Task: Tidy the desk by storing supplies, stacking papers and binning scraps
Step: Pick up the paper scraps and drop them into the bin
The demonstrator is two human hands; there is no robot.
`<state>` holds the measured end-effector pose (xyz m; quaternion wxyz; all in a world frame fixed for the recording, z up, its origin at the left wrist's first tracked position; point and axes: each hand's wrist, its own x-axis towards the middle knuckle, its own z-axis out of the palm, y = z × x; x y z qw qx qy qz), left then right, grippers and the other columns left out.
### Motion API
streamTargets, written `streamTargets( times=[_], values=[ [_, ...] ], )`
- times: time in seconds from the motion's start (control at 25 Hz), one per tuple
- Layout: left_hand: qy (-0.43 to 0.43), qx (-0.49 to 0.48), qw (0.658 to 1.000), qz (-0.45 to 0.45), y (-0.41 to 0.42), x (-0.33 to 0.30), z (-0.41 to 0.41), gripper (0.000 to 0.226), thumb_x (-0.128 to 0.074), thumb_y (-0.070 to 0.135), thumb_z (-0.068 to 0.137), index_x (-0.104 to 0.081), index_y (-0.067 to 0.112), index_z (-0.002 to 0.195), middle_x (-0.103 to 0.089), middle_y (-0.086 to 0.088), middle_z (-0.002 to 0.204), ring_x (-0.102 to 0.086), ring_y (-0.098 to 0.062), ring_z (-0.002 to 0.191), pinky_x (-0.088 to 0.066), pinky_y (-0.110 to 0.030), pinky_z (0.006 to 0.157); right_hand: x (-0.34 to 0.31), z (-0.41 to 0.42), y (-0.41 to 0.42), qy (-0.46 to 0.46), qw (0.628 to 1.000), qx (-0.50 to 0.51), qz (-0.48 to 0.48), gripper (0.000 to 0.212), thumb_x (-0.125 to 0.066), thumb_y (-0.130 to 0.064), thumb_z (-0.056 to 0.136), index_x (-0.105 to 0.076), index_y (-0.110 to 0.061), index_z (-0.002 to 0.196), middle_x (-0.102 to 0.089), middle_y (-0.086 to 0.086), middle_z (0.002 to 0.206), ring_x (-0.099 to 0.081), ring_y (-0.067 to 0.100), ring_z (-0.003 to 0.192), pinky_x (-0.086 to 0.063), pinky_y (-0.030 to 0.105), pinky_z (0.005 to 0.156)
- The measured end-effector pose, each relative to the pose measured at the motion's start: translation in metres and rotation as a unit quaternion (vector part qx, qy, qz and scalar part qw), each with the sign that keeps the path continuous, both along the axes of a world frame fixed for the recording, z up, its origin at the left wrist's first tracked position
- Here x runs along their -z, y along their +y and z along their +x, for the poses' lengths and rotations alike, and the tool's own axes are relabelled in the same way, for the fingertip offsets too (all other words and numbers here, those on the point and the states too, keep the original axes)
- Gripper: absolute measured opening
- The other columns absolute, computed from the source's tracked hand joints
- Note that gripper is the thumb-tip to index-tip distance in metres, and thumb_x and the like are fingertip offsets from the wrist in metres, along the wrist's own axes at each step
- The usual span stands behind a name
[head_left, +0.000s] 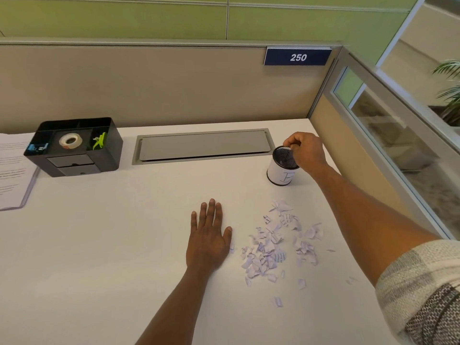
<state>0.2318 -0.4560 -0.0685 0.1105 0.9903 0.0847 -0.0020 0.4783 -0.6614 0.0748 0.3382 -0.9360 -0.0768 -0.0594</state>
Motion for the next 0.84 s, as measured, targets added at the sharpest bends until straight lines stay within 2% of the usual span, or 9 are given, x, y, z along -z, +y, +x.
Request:
streamTargets(
  times=[0.12, 0.28, 0.36, 0.48, 0.56, 0.64, 0.72, 0.84],
  values=[
    [0.000, -0.001, 1.000, -0.003, 0.000, -0.001, 0.001, 0.070, -0.013, 0.050, 0.101, 0.004, 0.015, 0.160, 0.014, -0.002, 0.167, 0.015, -0.021, 0.154, 0.004, -0.044, 0.126, -0.005, -0.003, -0.003, 0.000, 1.000, -0.009, 0.027, 0.036, -0.044, 0.011, 0.085, -0.074, -0.007, 0.091, -0.074, 0.006, 0.096, -0.062, 0.011, 0.085, -0.043, 0.017, 0.077],
    [-0.001, -0.004, 1.000, -0.003, -0.001, -0.002, 0.001, 0.071, -0.008, 0.051, 0.099, 0.003, 0.015, 0.160, 0.013, -0.002, 0.167, 0.014, -0.020, 0.154, 0.005, -0.044, 0.126, -0.016, -0.031, 0.001, -0.054, 0.989, -0.001, 0.135, 0.036, -0.043, 0.009, 0.079, -0.071, -0.011, 0.086, -0.069, -0.003, 0.083, -0.062, 0.006, 0.074, -0.046, 0.014, 0.071],
    [-0.002, -0.004, 1.000, -0.004, -0.001, -0.002, 0.000, 0.072, -0.004, 0.051, 0.098, 0.003, 0.016, 0.160, 0.012, -0.002, 0.167, 0.013, -0.020, 0.154, 0.005, -0.044, 0.126, -0.006, -0.060, 0.006, -0.081, 0.983, -0.049, 0.159, 0.032, -0.046, 0.008, 0.076, -0.071, -0.011, 0.083, -0.068, -0.006, 0.081, -0.063, 0.005, 0.073, -0.048, 0.015, 0.072],
    [-0.006, -0.004, 1.000, -0.007, -0.002, -0.002, 0.001, 0.071, -0.005, 0.048, 0.098, 0.000, 0.015, 0.160, 0.009, -0.002, 0.168, 0.010, -0.021, 0.155, 0.003, -0.044, 0.126, 0.034, -0.100, 0.003, -0.038, 0.988, -0.126, 0.078, 0.032, -0.049, 0.009, 0.082, -0.074, -0.011, 0.088, -0.072, -0.002, 0.087, -0.067, 0.009, 0.078, -0.055, 0.027, 0.079],
    [-0.008, -0.006, 1.000, -0.004, -0.002, -0.002, 0.001, 0.068, -0.010, 0.044, 0.099, -0.002, 0.015, 0.160, 0.005, -0.004, 0.168, 0.006, -0.022, 0.155, 0.001, -0.046, 0.126, 0.061, -0.109, -0.008, 0.027, 0.993, -0.110, -0.021, 0.031, -0.050, 0.005, 0.090, -0.073, -0.011, 0.105, -0.071, 0.005, 0.109, -0.065, 0.019, 0.101, -0.051, 0.034, 0.096],
    [-0.009, -0.006, 1.000, -0.001, -0.002, -0.001, 0.001, 0.067, -0.012, 0.042, 0.099, -0.004, 0.014, 0.160, 0.004, -0.004, 0.168, 0.004, -0.023, 0.155, -0.001, -0.046, 0.126, 0.078, -0.110, -0.018, 0.102, 0.984, -0.090, -0.118, 0.035, -0.051, -0.004, 0.096, -0.063, -0.013, 0.128, -0.059, 0.006, 0.134, -0.053, 0.025, 0.124, -0.040, 0.034, 0.106],
    [-0.010, -0.006, 1.000, -0.006, -0.002, -0.001, 0.001, 0.068, -0.011, 0.042, 0.099, -0.004, 0.014, 0.160, 0.004, -0.004, 0.168, 0.004, -0.023, 0.155, -0.001, -0.046, 0.126, 0.086, -0.111, -0.018, 0.158, 0.965, -0.102, -0.186, 0.038, -0.050, -0.017, 0.099, -0.054, -0.018, 0.137, -0.047, 0.009, 0.146, -0.043, 0.029, 0.134, -0.037, 0.037, 0.108],
    [-0.008, -0.006, 1.000, -0.002, -0.003, -0.001, 0.001, 0.066, -0.013, 0.042, 0.100, -0.002, 0.015, 0.160, 0.006, -0.004, 0.168, 0.006, -0.023, 0.155, 0.001, -0.045, 0.126, 0.090, -0.120, -0.004, 0.193, 0.954, -0.095, -0.207, 0.043, -0.049, -0.028, 0.101, -0.048, -0.025, 0.143, -0.032, 0.008, 0.157, -0.032, 0.026, 0.142, -0.033, 0.037, 0.111]
  ],
)
